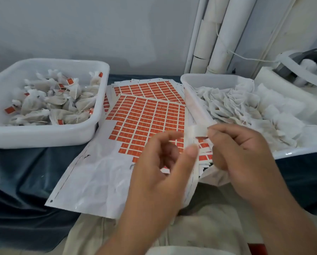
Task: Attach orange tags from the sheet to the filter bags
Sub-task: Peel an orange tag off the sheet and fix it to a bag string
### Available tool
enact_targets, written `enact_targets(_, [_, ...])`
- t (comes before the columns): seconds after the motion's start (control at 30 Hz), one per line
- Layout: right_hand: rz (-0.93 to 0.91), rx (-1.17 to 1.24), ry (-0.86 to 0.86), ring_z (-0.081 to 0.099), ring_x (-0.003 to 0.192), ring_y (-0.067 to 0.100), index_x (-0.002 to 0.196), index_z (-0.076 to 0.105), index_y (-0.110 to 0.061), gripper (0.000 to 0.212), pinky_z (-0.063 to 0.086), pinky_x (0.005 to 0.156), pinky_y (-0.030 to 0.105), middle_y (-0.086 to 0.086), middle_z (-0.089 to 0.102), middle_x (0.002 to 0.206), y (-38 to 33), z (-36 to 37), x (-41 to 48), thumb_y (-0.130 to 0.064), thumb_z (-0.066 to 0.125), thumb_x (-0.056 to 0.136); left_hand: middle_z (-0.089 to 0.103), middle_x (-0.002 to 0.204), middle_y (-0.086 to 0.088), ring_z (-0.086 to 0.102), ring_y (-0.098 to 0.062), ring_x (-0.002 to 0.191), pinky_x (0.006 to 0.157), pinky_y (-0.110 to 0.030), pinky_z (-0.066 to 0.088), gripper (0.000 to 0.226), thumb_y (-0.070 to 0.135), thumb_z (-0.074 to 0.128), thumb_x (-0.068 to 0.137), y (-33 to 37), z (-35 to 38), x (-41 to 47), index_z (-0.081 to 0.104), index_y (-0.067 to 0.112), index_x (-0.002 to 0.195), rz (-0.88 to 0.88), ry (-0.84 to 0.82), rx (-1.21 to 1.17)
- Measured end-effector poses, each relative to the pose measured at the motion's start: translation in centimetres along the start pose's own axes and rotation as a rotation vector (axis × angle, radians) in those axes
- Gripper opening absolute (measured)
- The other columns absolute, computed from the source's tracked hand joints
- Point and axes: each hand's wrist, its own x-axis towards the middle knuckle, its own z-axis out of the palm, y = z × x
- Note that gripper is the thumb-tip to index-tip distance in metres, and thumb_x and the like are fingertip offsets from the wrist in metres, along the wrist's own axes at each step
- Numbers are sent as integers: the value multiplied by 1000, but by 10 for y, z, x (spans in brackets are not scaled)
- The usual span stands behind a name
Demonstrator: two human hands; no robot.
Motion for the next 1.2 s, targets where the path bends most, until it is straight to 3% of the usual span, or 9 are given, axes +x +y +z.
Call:
enact_targets(0.07, [28, -23, -51, 46, 43, 4, 88, 79, -33, 20, 42, 44, 18, -14, 57, 52, 2, 8, -1, -44, 63, 89, 75, 94, 12, 69, -7, 80, 58, -18, 50, 48, 86, 60, 73, -9, -4, 11, 74, 47, 97, -182, 45, -126])
enact_targets(0.13, [55, -51, -92, 44, 45, 6, 88, 78, -29, 23, 40, 46, 19, -9, 53, 53, 6, 13, -1, -44, 61, 89, 78, 102, 0, 71, -11, 80, 53, -20, 48, 38, 69, 71, 71, -16, -9, 21, 80, 36, 87, -327, 34, -393])
enact_targets(0.23, [74, -44, -114, 43, 46, 4, 87, 77, -23, 23, 40, 48, 19, -9, 51, 54, 12, 19, -1, -36, 59, 93, 77, 103, -8, 73, -11, 80, 51, -15, 49, 26, 44, 80, 79, -25, -12, 24, 83, 25, 95, -358, 67, -554])
enact_targets(0.37, [64, 2, -68, 46, 45, 2, 84, 74, -26, 20, 39, 47, 14, -16, 52, 52, 16, 22, 1, -34, 57, 92, 79, 109, -11, 78, -15, 87, 52, -15, 53, 19, 39, 82, 84, -27, -16, 25, 84, 22, 94, -370, 61, -662])
enact_targets(0.63, [206, 162, -126, 46, 44, 4, 111, 75, -29, 30, 42, 49, 17, -15, 51, 54, 29, 23, 9, -29, 54, 90, 80, 110, -5, 78, -13, 91, 58, -15, 54, 19, 37, 71, 94, -34, -19, 29, 82, 26, 105, -252, 265, -536])
enact_targets(0.8, [156, 152, -311, 50, 68, 11, 119, 72, -33, 37, 47, 76, 37, -7, 49, 70, 37, 26, 6, -21, 43, 99, 80, 106, -2, 78, -20, 99, 74, -25, 62, 21, 45, 64, 96, -42, -17, 31, 78, 30, 103, -138, 339, -363])
enact_targets(1.0, [17, 80, -299, 71, 92, 11, 119, 73, -35, 27, 55, 84, 20, -5, 73, 94, 32, 42, -9, -25, 54, 102, 76, 101, -14, 75, -34, 98, 84, -46, 62, 23, 32, 53, 108, -59, -2, 26, 73, 23, 102, -249, 238, -339])
enact_targets(1.1, [-21, 56, -238, 75, 100, 12, 128, 67, -43, 34, 55, 91, 18, -6, 79, 97, 27, 41, -11, -24, 62, 100, 72, 84, -3, 71, -18, 79, 67, -30, 57, 31, 36, 52, 109, -58, 0, 27, 70, 27, 86, -300, 240, -336])
enact_targets(1.2, [-62, -36, -214, 75, 102, 7, 138, 57, -46, 42, 56, 91, 19, -12, 80, 101, 21, 37, -10, -31, 67, 100, 76, 87, 2, 74, -13, 83, 72, -31, 57, 31, 40, 47, 110, -59, -3, 28, 67, 30, 89, -325, 230, -292])
